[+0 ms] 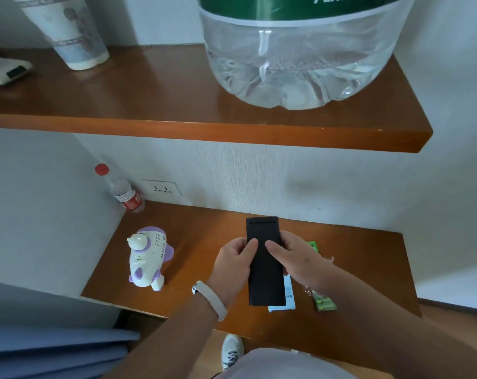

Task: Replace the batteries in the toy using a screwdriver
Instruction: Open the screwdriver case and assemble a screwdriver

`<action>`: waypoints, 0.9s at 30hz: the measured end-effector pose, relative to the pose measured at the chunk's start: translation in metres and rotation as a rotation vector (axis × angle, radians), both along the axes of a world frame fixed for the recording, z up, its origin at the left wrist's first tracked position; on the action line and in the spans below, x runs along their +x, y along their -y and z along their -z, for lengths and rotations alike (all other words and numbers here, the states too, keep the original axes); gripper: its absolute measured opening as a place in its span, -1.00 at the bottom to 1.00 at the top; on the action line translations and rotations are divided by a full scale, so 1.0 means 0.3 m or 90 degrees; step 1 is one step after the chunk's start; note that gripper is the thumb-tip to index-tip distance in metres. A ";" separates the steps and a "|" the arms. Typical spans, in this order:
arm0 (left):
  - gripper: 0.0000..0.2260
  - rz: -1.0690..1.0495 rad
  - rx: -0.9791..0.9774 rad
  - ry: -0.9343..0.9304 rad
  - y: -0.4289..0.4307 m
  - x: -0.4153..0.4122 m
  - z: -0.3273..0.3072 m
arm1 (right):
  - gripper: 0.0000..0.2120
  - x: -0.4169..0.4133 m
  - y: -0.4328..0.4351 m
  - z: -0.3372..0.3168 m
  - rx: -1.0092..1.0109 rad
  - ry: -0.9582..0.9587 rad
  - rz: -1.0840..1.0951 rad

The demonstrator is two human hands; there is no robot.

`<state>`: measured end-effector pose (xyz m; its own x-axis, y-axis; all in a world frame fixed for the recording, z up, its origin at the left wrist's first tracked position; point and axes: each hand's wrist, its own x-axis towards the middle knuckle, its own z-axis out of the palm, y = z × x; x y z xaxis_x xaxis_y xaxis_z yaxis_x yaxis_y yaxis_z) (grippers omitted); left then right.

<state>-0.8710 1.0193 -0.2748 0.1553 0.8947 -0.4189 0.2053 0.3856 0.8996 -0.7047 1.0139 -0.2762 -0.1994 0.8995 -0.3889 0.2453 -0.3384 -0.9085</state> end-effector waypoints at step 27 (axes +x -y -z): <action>-0.77 -0.135 -0.009 0.189 -0.132 -0.145 0.001 | -0.74 -0.031 0.015 0.057 -0.035 0.064 0.007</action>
